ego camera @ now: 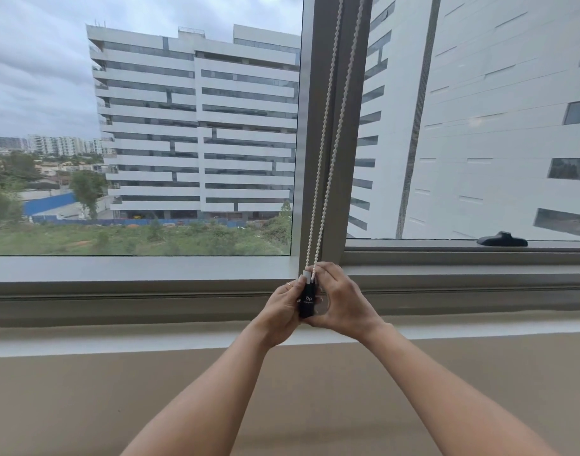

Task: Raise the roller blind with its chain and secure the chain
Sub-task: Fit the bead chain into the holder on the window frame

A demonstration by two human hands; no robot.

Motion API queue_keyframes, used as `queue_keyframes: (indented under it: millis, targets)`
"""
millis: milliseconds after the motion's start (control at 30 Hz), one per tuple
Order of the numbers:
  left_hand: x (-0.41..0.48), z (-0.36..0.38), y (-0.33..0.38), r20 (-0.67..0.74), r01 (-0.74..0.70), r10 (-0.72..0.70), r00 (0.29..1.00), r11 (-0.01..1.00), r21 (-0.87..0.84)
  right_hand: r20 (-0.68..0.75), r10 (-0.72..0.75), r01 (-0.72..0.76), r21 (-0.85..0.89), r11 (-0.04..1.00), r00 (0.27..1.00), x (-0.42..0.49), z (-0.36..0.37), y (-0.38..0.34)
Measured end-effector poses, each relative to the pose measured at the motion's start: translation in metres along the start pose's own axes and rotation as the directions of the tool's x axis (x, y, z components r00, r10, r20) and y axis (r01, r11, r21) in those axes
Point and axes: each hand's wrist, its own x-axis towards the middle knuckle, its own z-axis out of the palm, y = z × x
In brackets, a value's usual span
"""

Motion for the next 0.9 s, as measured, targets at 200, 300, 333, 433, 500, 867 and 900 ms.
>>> queue_keyframes:
  millis: [200,300,333,433,500,867,900]
  targets:
    - [0.000,-0.003,-0.004,0.000,-0.002,0.002,1.000,1.000,-0.004,0.014,0.020,-0.021,0.012,1.000,1.000,-0.002,0.006,0.003]
    - [0.001,-0.005,-0.004,-0.006,-0.006,0.006,1.000,1.000,0.014,0.049,0.021,-0.024,0.062,0.998,0.999,-0.002,0.007,0.004]
    - [0.001,-0.005,-0.004,-0.011,-0.009,0.009,1.000,1.000,0.017,0.058,0.022,-0.028,0.090,0.996,0.998,-0.003,0.008,0.005]
    - [0.002,-0.007,-0.004,-0.039,-0.014,0.015,0.999,1.000,0.023,0.078,0.028,-0.041,0.167,0.985,0.997,-0.003,0.008,0.006]
    - [0.002,-0.008,-0.003,-0.050,-0.007,0.009,0.999,1.000,0.025,0.081,0.056,-0.072,0.208,0.976,0.995,-0.001,0.009,0.007]
    - [0.005,-0.011,0.001,-0.039,-0.004,0.004,0.999,1.000,-0.002,0.101,0.088,-0.106,0.183,0.977,0.991,0.010,0.012,0.006]
    - [0.006,-0.012,0.002,-0.035,-0.002,0.002,0.999,1.000,0.003,0.100,0.083,-0.098,0.162,0.982,0.992,0.010,0.013,0.005]
